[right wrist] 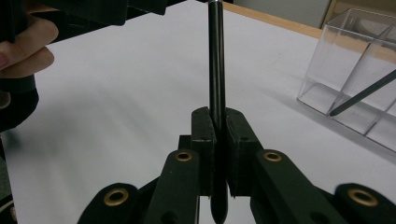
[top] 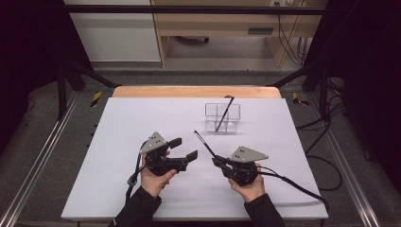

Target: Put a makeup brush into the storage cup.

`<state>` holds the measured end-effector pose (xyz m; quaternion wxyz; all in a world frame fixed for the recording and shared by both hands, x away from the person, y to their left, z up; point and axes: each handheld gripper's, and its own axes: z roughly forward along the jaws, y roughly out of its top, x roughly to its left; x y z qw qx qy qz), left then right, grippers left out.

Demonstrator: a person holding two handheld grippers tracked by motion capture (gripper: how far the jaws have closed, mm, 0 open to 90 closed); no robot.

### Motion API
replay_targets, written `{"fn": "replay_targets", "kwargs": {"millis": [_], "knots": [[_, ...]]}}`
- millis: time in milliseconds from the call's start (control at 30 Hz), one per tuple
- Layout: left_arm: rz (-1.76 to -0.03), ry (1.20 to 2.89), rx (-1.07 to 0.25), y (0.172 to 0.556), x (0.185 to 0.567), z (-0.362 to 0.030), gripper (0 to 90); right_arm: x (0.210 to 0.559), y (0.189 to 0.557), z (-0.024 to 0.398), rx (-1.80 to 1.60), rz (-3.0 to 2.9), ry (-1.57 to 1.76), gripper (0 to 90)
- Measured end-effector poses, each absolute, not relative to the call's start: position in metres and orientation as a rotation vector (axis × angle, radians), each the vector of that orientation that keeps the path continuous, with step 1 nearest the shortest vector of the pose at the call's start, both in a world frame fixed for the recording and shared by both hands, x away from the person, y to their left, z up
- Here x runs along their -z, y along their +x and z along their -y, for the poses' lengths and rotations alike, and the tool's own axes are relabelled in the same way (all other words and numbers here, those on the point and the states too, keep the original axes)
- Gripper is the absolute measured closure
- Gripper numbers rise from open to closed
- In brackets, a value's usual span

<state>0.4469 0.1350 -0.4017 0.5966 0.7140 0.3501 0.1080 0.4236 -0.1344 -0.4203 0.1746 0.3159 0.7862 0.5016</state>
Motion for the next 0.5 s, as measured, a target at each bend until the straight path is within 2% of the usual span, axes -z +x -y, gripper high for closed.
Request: {"fn": "replay_targets", "kwargs": {"millis": [500], "knots": [[-0.825, 1.588, -0.199, 0.4503, 0.4040, -0.1271, 21.6, 0.4218, 0.4235, 0.1321, -1.445, -2.201, 0.904, 84.0]]}}
